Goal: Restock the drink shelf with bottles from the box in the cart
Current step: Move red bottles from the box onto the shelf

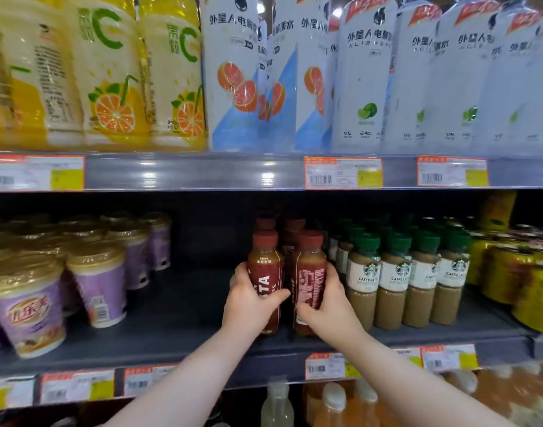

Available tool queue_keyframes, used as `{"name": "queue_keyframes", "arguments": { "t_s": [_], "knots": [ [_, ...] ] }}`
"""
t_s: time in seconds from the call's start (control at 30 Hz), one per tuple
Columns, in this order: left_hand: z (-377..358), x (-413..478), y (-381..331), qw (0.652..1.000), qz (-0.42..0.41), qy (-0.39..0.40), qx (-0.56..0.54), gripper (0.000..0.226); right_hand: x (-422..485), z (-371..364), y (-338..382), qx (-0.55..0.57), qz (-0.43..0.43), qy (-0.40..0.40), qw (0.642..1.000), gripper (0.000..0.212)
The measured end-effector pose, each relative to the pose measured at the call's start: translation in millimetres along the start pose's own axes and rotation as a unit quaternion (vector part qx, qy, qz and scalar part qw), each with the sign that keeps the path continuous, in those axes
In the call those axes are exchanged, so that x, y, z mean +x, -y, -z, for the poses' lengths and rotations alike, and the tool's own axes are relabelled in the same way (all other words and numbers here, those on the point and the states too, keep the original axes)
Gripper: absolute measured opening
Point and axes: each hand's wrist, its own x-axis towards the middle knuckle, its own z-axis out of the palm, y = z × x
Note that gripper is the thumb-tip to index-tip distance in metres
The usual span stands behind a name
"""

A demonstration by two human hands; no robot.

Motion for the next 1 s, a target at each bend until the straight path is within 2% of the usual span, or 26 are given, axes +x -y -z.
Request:
{"name": "queue_keyframes", "arguments": {
  "t_s": [0.07, 0.3, 0.4, 0.57, 0.67, 0.73, 0.83, 1.0],
  "knots": [
    [-0.7, -2.7, 0.6, 0.999, -0.006, 0.018, 0.026, 0.087, -5.0, 2.0, -7.3, 0.009, -0.017, 0.033, 0.999, 0.059],
    [5.4, -8.2, 5.1, 0.996, -0.011, 0.089, -0.022, 0.076, -4.7, 1.8, -11.7, -0.029, -0.030, 0.048, 0.998, 0.066],
    [6.2, -8.7, 7.8, 0.996, -0.026, 0.084, -0.016, 0.074, -7.7, 2.0, -14.0, 0.013, -0.024, 0.059, 0.998, 0.053],
    [5.6, -8.0, 12.6, 0.997, -0.035, 0.067, 0.002, 0.076, -3.3, 1.7, -15.1, -0.031, -0.034, 0.052, 0.998, 0.078],
    [5.4, -7.1, 15.5, 0.997, -0.038, 0.062, 0.012, 0.076, -3.7, -1.9, -14.9, 0.008, -0.031, 0.078, 0.996, 0.067],
    [4.6, -6.5, 17.0, 0.997, -0.042, 0.055, 0.016, 0.075, -2.4, -2.3, -17.0, 0.003, -0.031, 0.069, 0.997, 0.063],
    [2.4, -6.9, 18.1, 0.998, -0.045, 0.043, 0.023, 0.073, 4.0, -2.5, -21.3, -0.031, -0.042, 0.041, 0.998, 0.067],
    [1.3, -6.8, 16.8, 0.998, -0.041, 0.042, 0.033, 0.071, 8.4, -4.5, -25.8, -0.029, -0.038, 0.043, 0.998, 0.067]
  ]
}}
